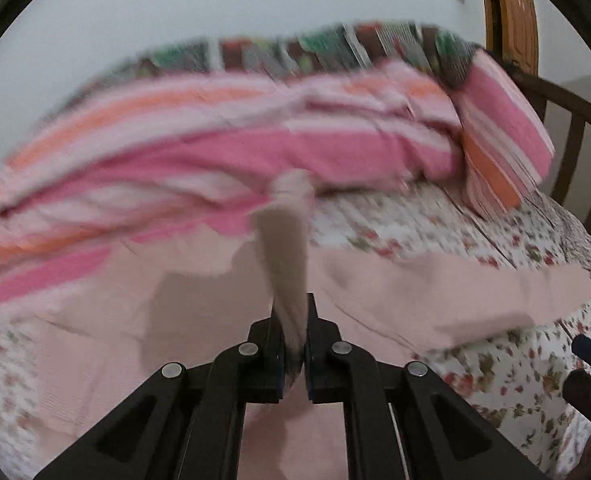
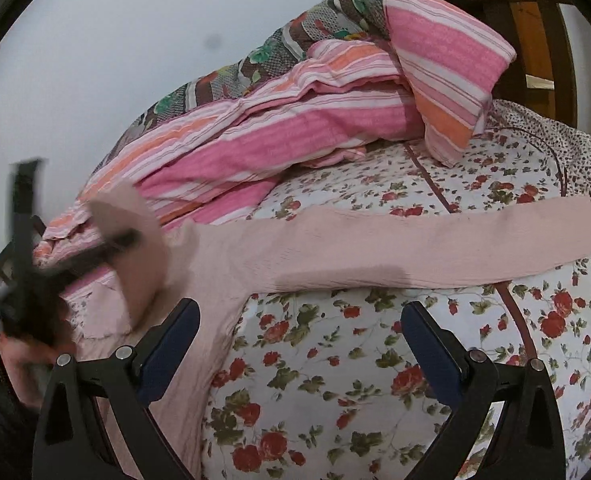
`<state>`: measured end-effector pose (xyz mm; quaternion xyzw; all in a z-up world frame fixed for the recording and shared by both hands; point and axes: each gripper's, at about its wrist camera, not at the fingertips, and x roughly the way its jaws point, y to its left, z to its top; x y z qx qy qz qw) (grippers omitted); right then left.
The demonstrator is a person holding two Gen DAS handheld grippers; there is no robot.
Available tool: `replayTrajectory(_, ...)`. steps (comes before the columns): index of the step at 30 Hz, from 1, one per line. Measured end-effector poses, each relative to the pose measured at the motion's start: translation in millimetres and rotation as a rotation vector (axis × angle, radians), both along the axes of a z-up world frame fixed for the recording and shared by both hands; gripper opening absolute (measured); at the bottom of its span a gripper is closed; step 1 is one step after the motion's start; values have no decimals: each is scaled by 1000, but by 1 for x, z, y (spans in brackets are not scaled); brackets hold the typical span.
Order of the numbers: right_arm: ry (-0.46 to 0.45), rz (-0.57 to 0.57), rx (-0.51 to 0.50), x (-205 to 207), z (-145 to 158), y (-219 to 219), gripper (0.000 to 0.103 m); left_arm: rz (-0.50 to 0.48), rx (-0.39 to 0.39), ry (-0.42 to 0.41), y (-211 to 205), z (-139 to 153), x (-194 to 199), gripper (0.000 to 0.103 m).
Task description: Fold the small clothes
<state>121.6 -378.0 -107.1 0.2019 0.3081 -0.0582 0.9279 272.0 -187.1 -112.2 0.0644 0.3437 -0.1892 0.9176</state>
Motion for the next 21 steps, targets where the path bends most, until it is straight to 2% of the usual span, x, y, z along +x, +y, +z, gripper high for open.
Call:
replayTrajectory(2, -3, 11, -8, -1, 2, 2, 100, -16, -42, 83, -5, -15, 2, 15)
replayTrajectory(3, -4, 16, -11, -1, 2, 3, 100, -10, -52, 104, -5, -18, 3, 27)
replayTrajectory(4, -3, 19, -14, -1, 2, 5, 100, 4, -58, 111, -2, -20, 2, 35)
replayTrajectory(6, -2, 25, -11, -2, 1, 7, 100, 59, -55, 72, 11, -17, -1, 60)
replayTrajectory(8, 1, 27, -5, -1, 0, 9, 100, 85, -68, 22, 28, -10, -5, 77)
replayTrajectory(11, 10, 33, -5, 2, -2, 16, 100, 127, -90, -26, 71, -2, -16, 78)
replayTrajectory(14, 22, 58, -17, 8, -6, 30, 100, 210, -57, -48, 122, -3, -22, 78)
replayTrajectory(17, 46, 87, -41, 16, -14, 46, 100, 309, -38, -24, 177, -15, -20, 78)
replayTrajectory(21, 80, 130, -55, 29, -27, 70, 92, 399, -164, 60, 256, -34, -16, 76)
